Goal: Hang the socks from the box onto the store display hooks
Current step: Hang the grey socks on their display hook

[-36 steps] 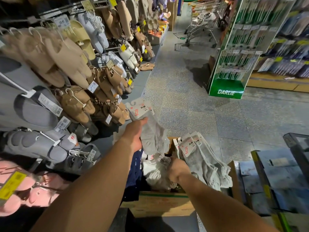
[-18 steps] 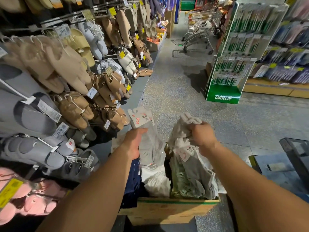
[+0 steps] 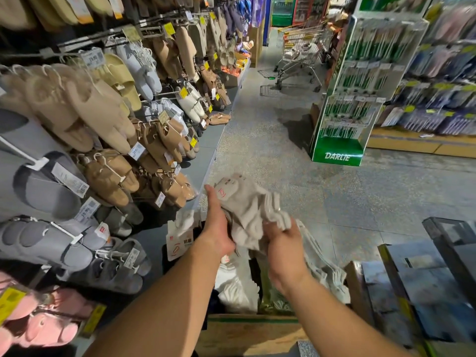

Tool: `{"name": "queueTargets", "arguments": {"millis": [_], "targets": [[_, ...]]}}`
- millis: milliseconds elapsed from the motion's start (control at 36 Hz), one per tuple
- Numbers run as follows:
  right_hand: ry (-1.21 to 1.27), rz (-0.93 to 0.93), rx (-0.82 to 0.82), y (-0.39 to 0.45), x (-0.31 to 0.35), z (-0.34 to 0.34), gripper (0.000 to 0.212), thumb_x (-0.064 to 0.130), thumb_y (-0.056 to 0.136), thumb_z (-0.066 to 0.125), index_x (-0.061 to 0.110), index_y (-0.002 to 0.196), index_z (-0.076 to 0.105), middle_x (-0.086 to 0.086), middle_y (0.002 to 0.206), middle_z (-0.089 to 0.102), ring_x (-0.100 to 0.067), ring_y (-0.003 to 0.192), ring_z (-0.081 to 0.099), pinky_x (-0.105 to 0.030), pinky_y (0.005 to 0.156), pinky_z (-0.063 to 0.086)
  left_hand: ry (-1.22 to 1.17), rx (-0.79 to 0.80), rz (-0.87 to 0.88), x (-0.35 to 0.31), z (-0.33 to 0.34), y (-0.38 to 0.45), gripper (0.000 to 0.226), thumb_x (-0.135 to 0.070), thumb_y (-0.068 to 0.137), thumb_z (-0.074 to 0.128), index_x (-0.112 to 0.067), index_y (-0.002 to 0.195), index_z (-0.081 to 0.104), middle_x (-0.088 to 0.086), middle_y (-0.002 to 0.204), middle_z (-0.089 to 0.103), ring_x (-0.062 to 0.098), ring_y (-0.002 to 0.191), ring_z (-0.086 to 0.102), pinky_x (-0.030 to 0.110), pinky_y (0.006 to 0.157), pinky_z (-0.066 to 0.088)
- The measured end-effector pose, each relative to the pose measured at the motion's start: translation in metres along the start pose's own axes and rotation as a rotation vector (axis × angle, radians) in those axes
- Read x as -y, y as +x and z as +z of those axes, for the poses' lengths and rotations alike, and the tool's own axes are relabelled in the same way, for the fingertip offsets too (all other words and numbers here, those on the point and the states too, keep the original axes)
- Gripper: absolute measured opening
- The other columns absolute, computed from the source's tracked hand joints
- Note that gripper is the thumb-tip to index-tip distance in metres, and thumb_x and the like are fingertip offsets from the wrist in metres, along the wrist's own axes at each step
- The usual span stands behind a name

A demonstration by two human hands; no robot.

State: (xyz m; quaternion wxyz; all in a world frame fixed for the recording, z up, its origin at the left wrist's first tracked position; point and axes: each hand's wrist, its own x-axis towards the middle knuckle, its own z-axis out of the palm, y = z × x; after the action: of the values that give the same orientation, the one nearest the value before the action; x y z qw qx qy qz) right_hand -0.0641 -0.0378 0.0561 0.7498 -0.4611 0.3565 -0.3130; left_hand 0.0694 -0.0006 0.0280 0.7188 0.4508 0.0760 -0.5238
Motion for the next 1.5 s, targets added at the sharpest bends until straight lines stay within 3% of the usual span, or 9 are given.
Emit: {"name": "queueTargets", "arguments": {"millis": [167,306,528,667,861,1000,1083,1250,1500], "targets": [[-0.309,0.04,0.049,-0.004,-0.011,-0.003,0.014,-0.005,0.089,0.055,0.004,0.1,0.053,-0.009,0.063,0.058,-0.016,0.049,0.052,-0.037,0.05,0.046,0.107,0.053,0.136,-0.006,0.001,-0.011,0.03,-0.034,0.101,0.057,-0.011,0.115,0.069,0.017,0.102,0.077,0.031,0.087,0.075,0.048,0.097,0.052],[-0.431,0.168,0.195,0.011,0.018,-0.013,0.044,0.038,0.071,0.082,0.015,0.102,0.061,0.002,0.093,0.072,-0.014,0.085,0.069,-0.038,0.075,0.053,0.204,0.011,0.228,-0.017,-0.02,0.003,0.026,-0.017,0.093,0.069,-0.013,0.119,0.07,0.014,0.115,0.075,0.034,0.107,0.071,0.058,0.103,0.049],[-0.666,0.08,0.372,0.055,0.053,0.026,0.096,0.087,0.071,0.053,0.015,0.134,0.046,0.005,0.125,0.06,-0.018,0.113,0.056,-0.044,0.107,0.04,0.231,0.111,0.313,-0.027,-0.02,-0.02,0.028,-0.017,0.098,0.062,-0.017,0.126,0.066,0.011,0.121,0.073,0.029,0.112,0.07,0.048,0.101,0.052],[-0.714,-0.013,0.416,0.032,0.016,0.07,0.081,0.078,0.083,0.047,0.019,0.134,0.027,-0.001,0.1,0.063,-0.016,0.085,0.064,-0.025,0.069,0.047,0.242,-0.011,0.411,-0.032,-0.027,-0.034,0.039,-0.046,0.093,0.059,-0.031,0.128,0.067,0.002,0.142,0.061,0.021,0.133,0.055,0.047,0.116,0.037],[-0.79,-0.236,0.654,-0.01,0.001,0.12,0.043,0.038,0.103,0.043,0.016,0.14,0.039,-0.007,0.126,0.059,-0.02,0.108,0.058,-0.021,0.081,0.041,0.25,-0.31,0.636,-0.052,-0.066,-0.117,0.063,-0.064,0.067,0.075,-0.029,0.119,0.071,-0.002,0.113,0.076,0.021,0.109,0.071,0.047,0.104,0.051],[-0.8,-0.407,0.886,-0.094,-0.006,0.18,0.017,0.031,0.108,0.036,0.019,0.117,0.044,0.0,0.097,0.061,-0.014,0.087,0.065,-0.007,0.066,0.047,0.107,-0.478,0.887,-0.056,-0.114,-0.222,0.073,-0.049,0.065,0.088,-0.011,0.123,0.066,0.008,0.111,0.074,0.025,0.101,0.07,0.045,0.101,0.053],[-0.553,-0.394,1.121,-0.167,-0.008,0.209,0.033,0.028,0.108,0.03,0.003,0.122,0.047,-0.001,0.102,0.05,-0.023,0.091,0.065,-0.027,0.076,0.051,0.094,-0.613,0.976,-0.044,-0.143,-0.304,0.072,-0.043,0.075,0.087,-0.004,0.13,0.063,0.011,0.121,0.071,0.029,0.116,0.066,0.044,0.109,0.046],[-0.628,-0.371,1.427,-0.317,-0.025,0.246,0.051,0.048,0.1,0.043,0.021,0.143,0.037,-0.001,0.136,0.052,-0.023,0.13,0.049,-0.031,0.102,0.039,0.087,-0.884,1.195,0.001,-0.179,-0.459,0.026,-0.024,0.099,0.063,-0.016,0.122,0.069,0.007,0.12,0.074,0.024,0.115,0.069,0.041,0.103,0.05],[-0.722,-0.469,1.793,-0.512,-0.029,0.252,0.055,0.049,0.102,0.04,0.023,0.149,0.027,-0.007,0.142,0.05,-0.03,0.126,0.052,-0.029,0.089,0.04,0.102,-1.163,1.355,0.088,-0.208,-0.65,0.03,-0.016,0.1,0.059,-0.012,0.129,0.063,0.0,0.109,0.077,0.014,0.096,0.075,0.021,0.074,0.057]]}}
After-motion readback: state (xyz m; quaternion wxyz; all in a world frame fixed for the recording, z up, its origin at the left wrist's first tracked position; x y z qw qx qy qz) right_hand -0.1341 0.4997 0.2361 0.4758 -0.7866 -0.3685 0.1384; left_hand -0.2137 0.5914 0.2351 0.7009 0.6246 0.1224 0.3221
